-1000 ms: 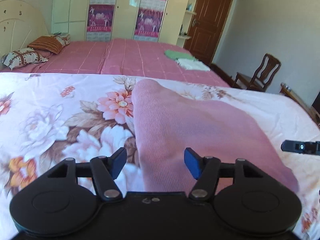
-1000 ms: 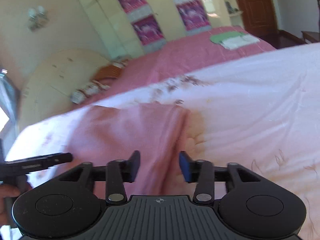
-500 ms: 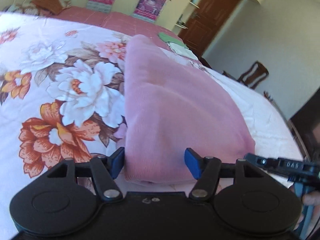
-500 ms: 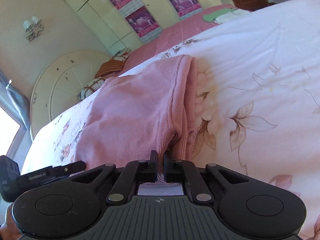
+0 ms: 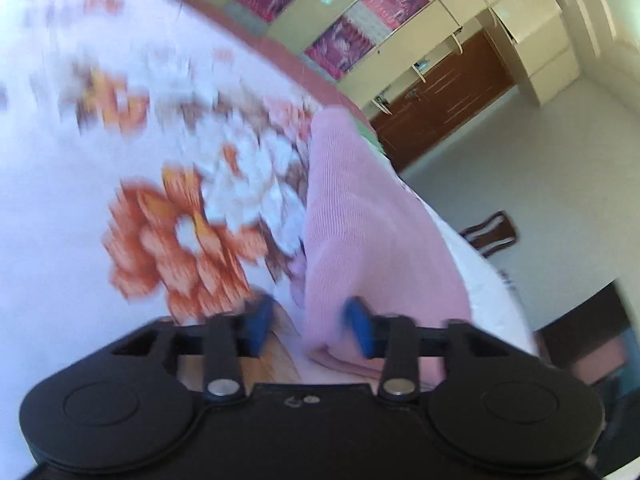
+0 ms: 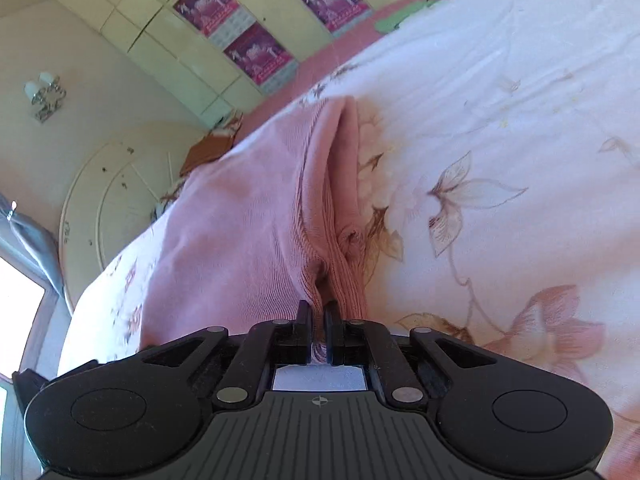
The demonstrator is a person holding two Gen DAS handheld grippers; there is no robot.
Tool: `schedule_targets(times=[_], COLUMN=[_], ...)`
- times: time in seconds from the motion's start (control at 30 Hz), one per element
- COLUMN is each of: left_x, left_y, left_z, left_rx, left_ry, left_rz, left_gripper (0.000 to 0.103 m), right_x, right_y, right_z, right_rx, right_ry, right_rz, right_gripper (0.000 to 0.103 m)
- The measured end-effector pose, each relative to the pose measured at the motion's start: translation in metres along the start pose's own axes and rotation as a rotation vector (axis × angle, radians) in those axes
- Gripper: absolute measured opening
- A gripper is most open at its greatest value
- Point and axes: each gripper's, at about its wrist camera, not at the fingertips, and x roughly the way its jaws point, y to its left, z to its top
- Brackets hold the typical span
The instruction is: Fold small clothes
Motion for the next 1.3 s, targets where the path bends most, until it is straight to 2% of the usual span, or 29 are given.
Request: schedule_targets(times=[0.03,0.1,0.17,0.23,0.3,0.33,0.37,0.4,0.5,0.6,0.67,0.77,0.93,1.03,1.07,1.1,1.13,1.17,1.2,1.3], left_x=[-0.007,-0.009,0.001,0.02,0.047,0.057,0.058,0.057,0.04,0.033,0.038,0.044,0.053,0.06,0.062,0.063,0.065,0.066,0.067,0.072], left_y=[-0.011,-0.035,-0.059,-0.076,-0.077,-0.073,-0.072,-0.073,-0.079,-0.084,-0.085,-0.09,-0.096,-0.096,-0.096,-0.095,-0.093,-0.09,-0.087,-0.075], left_z=[0.005,0.014,0.017,0.012,0.006,0.001,-0.003,-0.005,-0.006,0.002,0.009,0.017,0.022,0.025,0.025,0.027,0.028,0.031,0.034,0.045], left_rx=[0.076,0.204,0.308,0.404,0.426,0.433,0.461,0.487,0.521,0.535,0.536,0.543,0.567,0.571,0.571,0.571,0.566,0.553,0.532,0.465], left_ry=[-0.037,-0.06,-0.045,-0.004,0.076,0.111,0.103,0.102,0.073,0.016,0.007,0.003,-0.012,-0.005,-0.005,-0.007,-0.01,-0.005,0.002,0.028], left_rz=[0.018,0.013,-0.023,-0.007,0.04,0.066,0.074,0.08,0.104,0.141,0.158,0.171,0.197,0.215,0.22,0.224,0.23,0.23,0.223,0.198], left_gripper=[0.056,0.053,0.052,0.051,0.051,0.051,0.052,0.053,0.053,0.057,0.058,0.059,0.08,0.084,0.086,0.089,0.089,0.089,0.089,0.089], right_x=[-0.01,-0.027,-0.028,-0.015,0.005,0.017,0.031,0.038,0.038,0.027,0.022,0.029,0.04,0.041,0.042,0.043,0.043,0.041,0.039,0.041], right_y=[0.004,0.021,0.039,0.054,0.061,0.061,0.056,0.048,0.045,0.054,0.057,0.06,0.056,0.051,0.05,0.049,0.047,0.046,0.044,0.033], right_z=[0.002,0.005,0.01,0.012,0.011,0.01,0.009,0.008,0.009,0.014,0.018,0.028,0.041,0.045,0.046,0.048,0.049,0.049,0.05,0.058], right_rx=[-0.015,-0.102,-0.201,-0.286,-0.357,-0.382,-0.392,-0.383,-0.374,-0.402,-0.406,-0.402,-0.387,-0.385,-0.386,-0.388,-0.388,-0.393,-0.401,-0.336], right_ry=[-0.039,-0.129,-0.152,-0.137,-0.098,-0.06,-0.015,0.004,0.019,-0.035,-0.072,-0.079,-0.06,-0.055,-0.05,-0.051,-0.061,-0.088,-0.107,-0.062], right_rz=[-0.011,-0.038,-0.037,-0.052,-0.079,-0.124,-0.172,-0.163,-0.149,-0.145,-0.143,-0.152,-0.156,-0.158,-0.158,-0.162,-0.165,-0.163,-0.148,-0.105], right_gripper=[0.004,0.004,0.004,0.004,0.004,0.004,0.004,0.0,0.0,0.0,0.0,0.0,0.001,0.002,0.004,0.023,0.063,0.075,0.078,0.078])
